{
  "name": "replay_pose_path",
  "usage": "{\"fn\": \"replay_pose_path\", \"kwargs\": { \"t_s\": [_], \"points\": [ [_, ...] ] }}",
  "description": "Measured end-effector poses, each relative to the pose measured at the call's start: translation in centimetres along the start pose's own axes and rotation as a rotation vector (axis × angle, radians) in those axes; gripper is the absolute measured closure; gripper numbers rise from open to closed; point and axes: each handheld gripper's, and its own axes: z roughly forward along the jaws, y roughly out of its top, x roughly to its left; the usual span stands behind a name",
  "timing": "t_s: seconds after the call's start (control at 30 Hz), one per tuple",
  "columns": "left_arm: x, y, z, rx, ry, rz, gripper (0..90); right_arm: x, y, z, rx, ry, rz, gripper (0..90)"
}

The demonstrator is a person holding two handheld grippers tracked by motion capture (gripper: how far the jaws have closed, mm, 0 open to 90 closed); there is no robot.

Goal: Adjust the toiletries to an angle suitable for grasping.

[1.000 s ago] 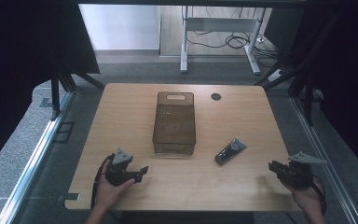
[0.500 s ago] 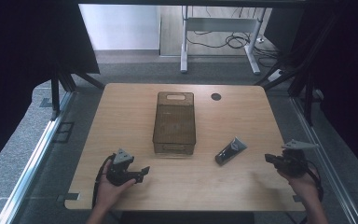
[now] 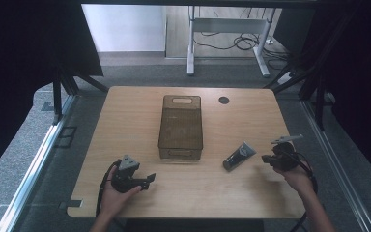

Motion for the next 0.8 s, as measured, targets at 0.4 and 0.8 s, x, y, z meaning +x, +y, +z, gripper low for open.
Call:
{"fn": "replay_pose_path", "kwargs": {
  "t_s": [0.4,0.8],
  "points": [
    [0.2,0.0,-0.2,-0.004,0.003,-0.008,22.2,0.3,1.3,2.9,0.041,-0.014,0.008,90.0],
    [0.6,-0.1,-0.4,-0.011,0.005,-0.012,22.2,0.2,1.6,4.2,0.055,-0.013,0.025,90.0]
  ]
}}
